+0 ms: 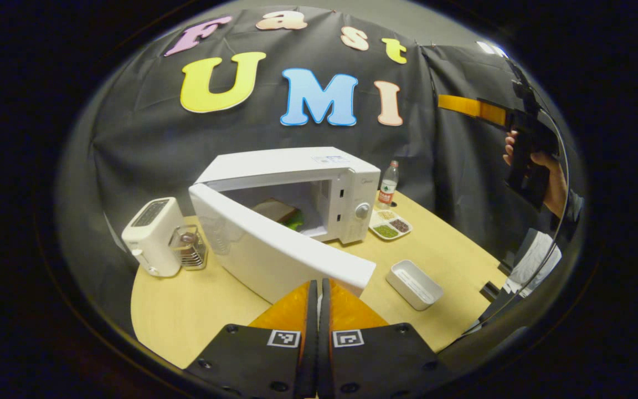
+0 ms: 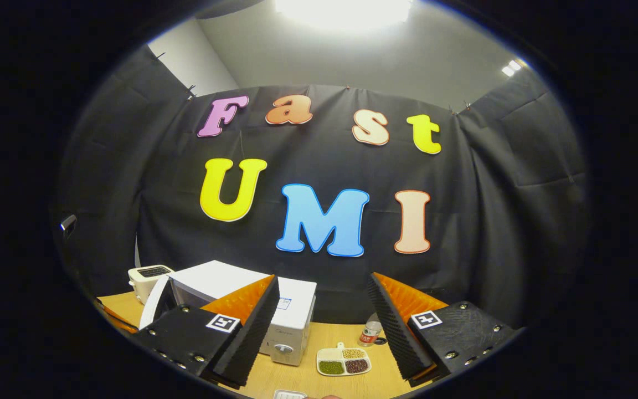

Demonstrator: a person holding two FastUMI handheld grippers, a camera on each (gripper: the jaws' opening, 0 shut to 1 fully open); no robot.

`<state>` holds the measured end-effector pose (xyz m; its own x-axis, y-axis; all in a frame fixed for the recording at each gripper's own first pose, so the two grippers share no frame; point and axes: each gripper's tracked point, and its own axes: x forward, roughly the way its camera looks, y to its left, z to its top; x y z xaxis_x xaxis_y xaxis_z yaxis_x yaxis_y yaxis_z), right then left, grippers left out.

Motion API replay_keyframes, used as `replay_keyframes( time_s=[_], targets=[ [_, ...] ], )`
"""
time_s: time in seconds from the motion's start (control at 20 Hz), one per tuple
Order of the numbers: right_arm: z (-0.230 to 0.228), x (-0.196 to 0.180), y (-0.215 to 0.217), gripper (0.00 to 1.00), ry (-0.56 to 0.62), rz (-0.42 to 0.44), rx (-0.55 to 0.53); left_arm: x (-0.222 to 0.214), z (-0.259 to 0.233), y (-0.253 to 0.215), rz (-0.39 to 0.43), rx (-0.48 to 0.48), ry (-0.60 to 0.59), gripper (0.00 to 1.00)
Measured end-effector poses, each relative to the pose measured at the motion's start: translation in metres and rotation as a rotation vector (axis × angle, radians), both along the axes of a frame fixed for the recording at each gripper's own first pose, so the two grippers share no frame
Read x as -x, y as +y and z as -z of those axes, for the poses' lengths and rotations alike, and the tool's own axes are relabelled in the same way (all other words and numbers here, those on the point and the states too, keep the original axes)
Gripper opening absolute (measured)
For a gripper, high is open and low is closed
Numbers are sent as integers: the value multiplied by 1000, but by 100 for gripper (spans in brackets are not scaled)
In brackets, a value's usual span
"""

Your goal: Open the microwave oven with the left hand, put the food in, and close the microwave oven.

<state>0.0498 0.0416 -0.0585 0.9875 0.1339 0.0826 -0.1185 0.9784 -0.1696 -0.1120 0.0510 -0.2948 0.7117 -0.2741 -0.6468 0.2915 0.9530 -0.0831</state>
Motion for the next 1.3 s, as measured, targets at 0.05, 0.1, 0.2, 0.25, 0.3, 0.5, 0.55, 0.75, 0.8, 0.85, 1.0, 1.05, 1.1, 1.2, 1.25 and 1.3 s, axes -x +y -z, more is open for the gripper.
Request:
replay_keyframes(
  time_s=[0.05,0.1,0.2,0.25,0.3,0.5,0.55,0.75,0.8,0.85,1.0,1.05,1.1,1.2,1.25,1.3],
  targets=[
    [1,2,0,96,4,-9,-6,-7,2,-7,8,2,0,7],
    [3,2,-3,96,7,-14,-14,-13,3,-14,17,3,1,8],
    [3,1,-10,96,11,-11,-32,-27,7,-26,34,-2,-4,8],
    [2,2,-14,96,12,-6,-41,-35,9,-31,40,-6,-6,4],
    [3,0,-18,96,16,-1,-49,-43,11,-38,42,2,-13,8],
    [6,-3,-42,96,32,21,-63,-78,20,-63,76,8,-30,8],
    [7,-3,-49,96,35,31,-64,-87,21,-69,83,7,-35,8],
    [9,-3,-72,96,43,68,-75,-119,28,-87,72,6,-61,8],
    [10,-5,-79,96,43,76,-75,-126,29,-93,68,9,-68,7],
    [10,-6,-85,96,42,83,-75,-132,30,-98,64,13,-72,7],
    [12,-4,-99,96,49,101,-77,-151,34,-106,42,8,-87,7],
    [13,-3,-104,96,54,104,-79,-157,36,-108,35,13,-89,7],
    [15,-3,-107,96,62,106,-80,-162,37,-109,28,17,-90,7],
    [19,-4,-114,96,76,105,-78,-176,39,-111,17,13,-97,8],
    [20,-5,-117,96,81,103,-74,-182,40,-111,14,7,-100,8],
    [21,-5,-120,96,85,101,-66,-187,42,-113,12,0,-104,8]
  ],
)
